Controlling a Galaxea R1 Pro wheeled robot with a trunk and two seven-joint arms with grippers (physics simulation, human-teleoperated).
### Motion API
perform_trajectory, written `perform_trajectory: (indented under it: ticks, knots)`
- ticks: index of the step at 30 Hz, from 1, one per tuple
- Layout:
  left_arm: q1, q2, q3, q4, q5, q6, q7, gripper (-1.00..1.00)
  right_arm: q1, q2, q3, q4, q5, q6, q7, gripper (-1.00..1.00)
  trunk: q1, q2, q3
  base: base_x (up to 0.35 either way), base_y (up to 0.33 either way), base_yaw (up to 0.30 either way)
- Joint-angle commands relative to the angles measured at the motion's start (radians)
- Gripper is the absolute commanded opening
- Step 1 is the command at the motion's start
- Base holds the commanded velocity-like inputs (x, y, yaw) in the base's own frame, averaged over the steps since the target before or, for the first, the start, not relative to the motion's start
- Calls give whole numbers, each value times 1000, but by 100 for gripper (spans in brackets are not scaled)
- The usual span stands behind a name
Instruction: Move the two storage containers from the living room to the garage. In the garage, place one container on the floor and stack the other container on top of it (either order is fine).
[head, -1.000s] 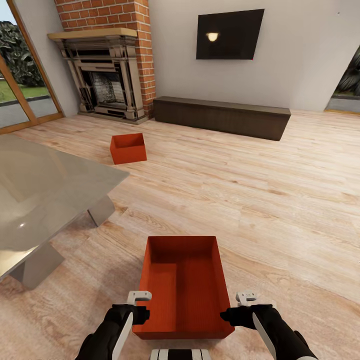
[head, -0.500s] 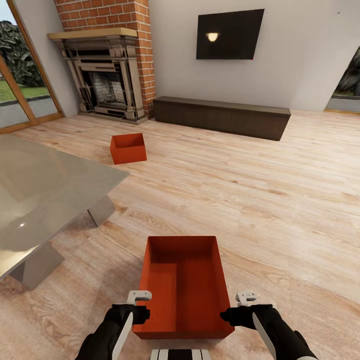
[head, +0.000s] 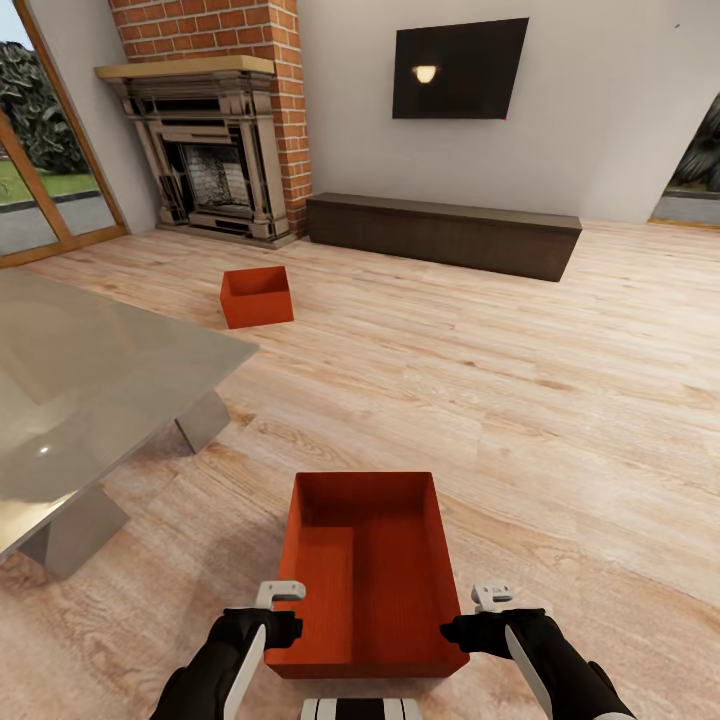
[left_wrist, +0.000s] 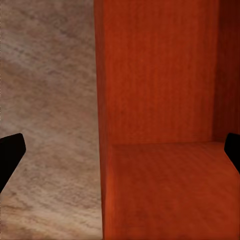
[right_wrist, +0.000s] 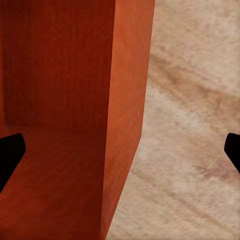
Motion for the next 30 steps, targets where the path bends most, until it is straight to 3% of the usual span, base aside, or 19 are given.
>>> perform_trajectory:
  ticks: [1,6,7,8,30]
  knots:
    - [0,-1,2,-1,-6,5,0,100,0,-1,4,-1,-3,5,0,100,0,0,-1,0,0,0]
    - [0,0,3,-1,-7,5,1,100,0,-1,4,0,-3,5,0,100,0,0,-1,0,0,0]
    - [0,0,3,0,-7,5,1,-100,0,-1,4,0,-3,5,0,100,0,0,-1,0,0,0]
    - [0,0,4,0,-7,4,2,-100,0,-1,4,0,-3,5,0,-100,0,0,-1,0,0,0]
    - [0,1,7,-1,-7,0,2,-100,-1,-1,5,0,-3,5,0,-100,0,0,-1,0,0,0]
